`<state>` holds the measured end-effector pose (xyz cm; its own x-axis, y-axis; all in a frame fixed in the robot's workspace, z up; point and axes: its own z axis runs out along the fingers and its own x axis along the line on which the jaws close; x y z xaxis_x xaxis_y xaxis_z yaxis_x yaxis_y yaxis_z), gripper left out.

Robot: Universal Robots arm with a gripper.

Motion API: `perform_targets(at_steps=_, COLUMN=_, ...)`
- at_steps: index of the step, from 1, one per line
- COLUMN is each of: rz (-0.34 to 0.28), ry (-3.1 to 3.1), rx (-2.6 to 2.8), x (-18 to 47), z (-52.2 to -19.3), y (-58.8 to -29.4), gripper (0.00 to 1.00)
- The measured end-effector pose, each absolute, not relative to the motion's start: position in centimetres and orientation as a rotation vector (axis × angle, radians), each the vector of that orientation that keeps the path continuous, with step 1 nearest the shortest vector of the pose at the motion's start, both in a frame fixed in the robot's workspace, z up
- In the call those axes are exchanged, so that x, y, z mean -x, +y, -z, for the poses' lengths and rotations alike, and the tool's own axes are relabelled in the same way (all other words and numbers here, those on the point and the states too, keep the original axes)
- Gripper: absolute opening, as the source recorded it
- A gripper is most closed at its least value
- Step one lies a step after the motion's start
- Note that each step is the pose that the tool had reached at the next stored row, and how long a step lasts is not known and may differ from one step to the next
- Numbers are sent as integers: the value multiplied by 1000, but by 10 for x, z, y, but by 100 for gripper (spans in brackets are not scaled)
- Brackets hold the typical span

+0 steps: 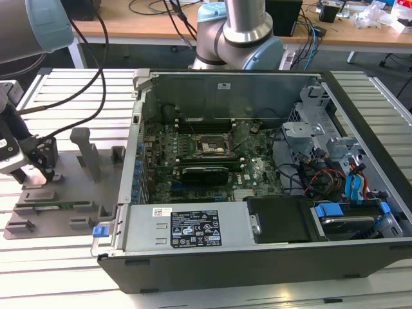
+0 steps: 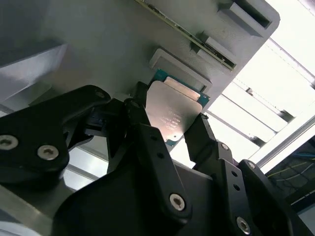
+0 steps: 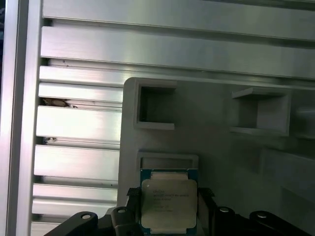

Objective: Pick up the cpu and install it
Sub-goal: 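Pick up the cpu and move it towards the insertion slot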

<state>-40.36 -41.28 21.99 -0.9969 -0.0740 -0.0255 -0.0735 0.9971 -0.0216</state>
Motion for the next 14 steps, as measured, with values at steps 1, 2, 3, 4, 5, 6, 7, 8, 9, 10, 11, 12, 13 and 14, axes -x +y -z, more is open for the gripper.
perform_targets(at_steps=1, rz=32, ry=3113, rx=115, x=404, z=-221, y=-413, gripper=55)
perform_targets(at_steps=2, rz=32, ry=3113, rx=115, x=404, z=-222, y=-413, gripper=55)
perform_targets(at_steps=3, rz=32, ry=3113, rx=115, x=404, z=-222, y=-413, gripper=55)
perform_targets(at_steps=4, rz=32, ry=3113, rx=115, x=404, z=-224, y=-413, gripper=55)
perform_targets(at_steps=5, rz=32, ry=3113, rx=115, x=404, z=-225, y=-413, gripper=55)
perform_targets(at_steps=6, rz=32, ry=3113, rx=115, x=404, z=-228, y=-413, gripper=55)
perform_targets(at_steps=7, rz=32, ry=3113, rx=115, x=404, z=-230, y=-413, gripper=55)
perform_targets(at_steps=8, rz=32, ry=3113, rx=115, x=404, z=-232, y=-413, gripper=55)
perform_targets(at_steps=9, rz=32, ry=3113, rx=115, x=404, z=-234, y=-413, gripper=55)
perform_targets(at_steps=10, rz=32, ry=3113, rx=115, x=404, z=-235, y=-413, gripper=55)
perform_targets(at_steps=11, rz=32, ry=3113, rx=115, x=404, z=-235, y=-413, gripper=55)
perform_targets(at_steps=12, rz=32, ry=3113, rx=115, x=404, z=-237, y=-413, gripper=55)
perform_targets(at_steps=13, rz=32, ry=3113, rx=115, x=404, z=-238, y=-413, gripper=55)
perform_targets(at_steps=14, rz=32, ry=3113, rx=115, x=404, z=-239, y=-413, gripper=55)
